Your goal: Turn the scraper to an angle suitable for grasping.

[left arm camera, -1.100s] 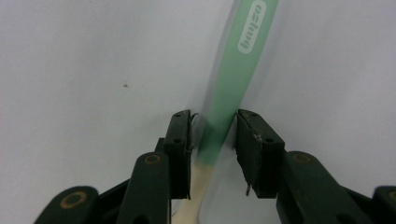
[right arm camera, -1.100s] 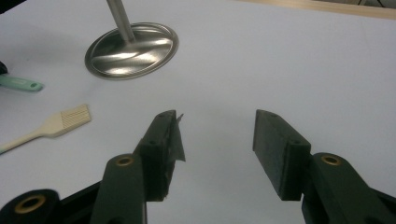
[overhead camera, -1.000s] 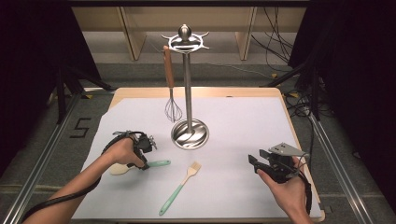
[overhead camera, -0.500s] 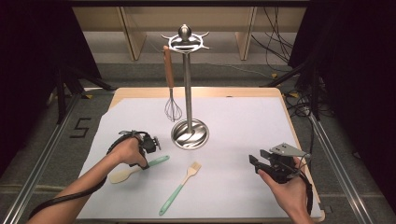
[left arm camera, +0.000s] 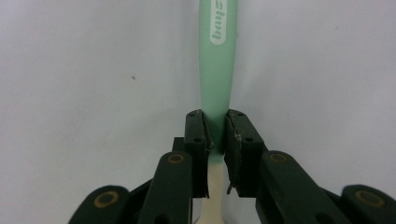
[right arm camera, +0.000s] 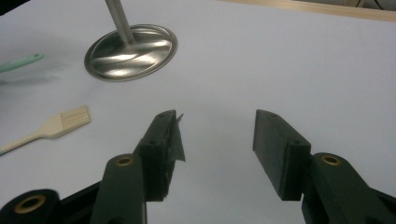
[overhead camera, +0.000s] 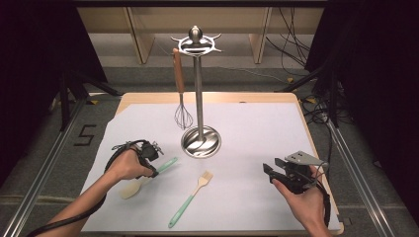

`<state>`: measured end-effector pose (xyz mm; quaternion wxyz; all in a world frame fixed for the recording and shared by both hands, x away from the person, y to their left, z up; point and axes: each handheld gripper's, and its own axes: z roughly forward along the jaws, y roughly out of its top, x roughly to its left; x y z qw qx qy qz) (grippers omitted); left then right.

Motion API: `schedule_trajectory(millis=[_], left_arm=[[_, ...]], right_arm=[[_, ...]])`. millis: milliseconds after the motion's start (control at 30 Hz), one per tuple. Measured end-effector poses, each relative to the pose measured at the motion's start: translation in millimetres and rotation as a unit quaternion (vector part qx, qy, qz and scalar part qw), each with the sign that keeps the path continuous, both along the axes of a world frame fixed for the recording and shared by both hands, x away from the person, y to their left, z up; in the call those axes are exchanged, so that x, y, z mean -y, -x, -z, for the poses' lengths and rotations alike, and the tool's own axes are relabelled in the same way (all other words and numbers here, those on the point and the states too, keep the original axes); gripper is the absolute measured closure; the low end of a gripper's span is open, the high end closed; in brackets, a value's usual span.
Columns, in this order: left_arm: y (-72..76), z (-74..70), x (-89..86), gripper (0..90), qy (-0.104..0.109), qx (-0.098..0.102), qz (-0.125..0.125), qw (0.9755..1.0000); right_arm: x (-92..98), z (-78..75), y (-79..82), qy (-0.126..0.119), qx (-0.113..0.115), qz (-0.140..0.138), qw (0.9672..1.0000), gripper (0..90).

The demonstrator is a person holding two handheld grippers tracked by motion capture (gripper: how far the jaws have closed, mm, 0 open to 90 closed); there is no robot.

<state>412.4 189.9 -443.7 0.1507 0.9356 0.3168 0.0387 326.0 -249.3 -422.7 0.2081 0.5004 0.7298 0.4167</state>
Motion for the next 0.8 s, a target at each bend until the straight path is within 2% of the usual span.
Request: schedule_trajectory(millis=[33,100,133,167,200,233,267,300,333,367,400,433,467,500,533,633,667,733,800], left_arm=[[2.5,-2.6,-1.8,79.0,0.015,0.010,-0.008,0.9998],[7.7,-6.2,-4.4,79.0,0.049,0.031,-0.023,0.9980],[9.8,-8.6,-6.1,79.0,0.059,0.041,-0.025,0.9971],[13.2,-10.7,-6.6,79.0,0.077,0.047,-0.029,0.9955],[15.1,-12.7,-8.0,79.0,0.088,0.062,-0.033,0.9937],[17.3,-14.2,-8.4,79.0,0.106,0.077,-0.036,0.9907],[19.2,-16.8,-9.2,78.9,0.119,0.090,-0.032,0.9883],[21.8,-18.8,-9.6,78.9,0.131,0.103,-0.043,0.9850],[23.9,-20.1,-10.3,78.9,0.146,0.112,-0.049,0.9818],[26.2,-20.3,-10.1,79.0,0.161,0.122,-0.055,0.9779],[28.3,-20.3,-9.6,78.9,0.175,0.130,-0.063,0.9740],[30.7,-20.7,-9.4,78.9,0.188,0.133,-0.070,0.9707],[32.8,-21.1,-8.7,78.9,0.198,0.138,-0.075,0.9675],[34.6,-21.8,-8.0,78.9,0.206,0.143,-0.079,0.9647],[36.1,-22.1,-7.1,78.9,0.215,0.152,-0.083,0.9612],[40.6,-24.9,-3.3,78.9,0.231,0.174,-0.092,0.9527],[41.9,-25.8,-1.7,78.9,0.235,0.181,-0.094,0.9504],[43.9,-27.7,1.9,78.9,0.245,0.190,-0.098,0.9458],[46.0,-30.1,6.2,79.0,0.255,0.195,-0.100,0.9418]], right_arm=[[1.3,1.5,-2.2,0.007,0.022,-0.003,0.9997,50.4],[0.5,1.3,-1.9,-0.002,0.016,-0.004,0.9999,50.4],[0.3,1.4,-1.9,-0.004,0.015,-0.006,0.9999,50.4],[-0.1,1.1,-1.6,-0.005,0.016,-0.006,0.9998,50.4],[-0.4,0.7,-1.6,-0.004,0.020,-0.005,0.9998,50.4],[-0.5,-0.2,-1.1,0.000,0.018,-0.005,0.9998,50.4],[-3.7,-1.7,1.5,-0.016,0.005,0.007,0.9998,50.4],[-1.9,-1.9,-0.4,-0.010,0.017,-0.008,0.9998,50.4],[-2.3,-3.2,0.5,-0.013,0.008,-0.008,0.9998,50.5],[-0.4,-3.7,-0.7,-0.001,0.018,-0.013,0.9997,50.5],[-3.4,-4.5,1.4,-0.016,0.004,-0.002,0.9999,50.6],[-5.2,-3.5,0.9,-0.025,0.011,0.003,0.9996,50.6],[-5.1,-3.8,0.8,-0.024,0.011,0.001,0.9997,50.7],[-2.4,-3.7,-1.4,-0.008,0.028,-0.010,0.9995,50.7],[-2.3,-3.9,-1.6,-0.005,0.031,-0.011,0.9995,50.7],[-5.3,-4.9,-1.1,-0.020,0.029,-0.012,0.9993,50.7],[-6.2,-6.7,-0.3,-0.022,0.023,-0.012,0.9994,50.9],[-8.9,-9.2,-0.3,-0.025,0.027,-0.018,0.9992,51.0],[-11.6,-13.9,0.7,-0.019,0.023,-0.025,0.9993,51.3]])
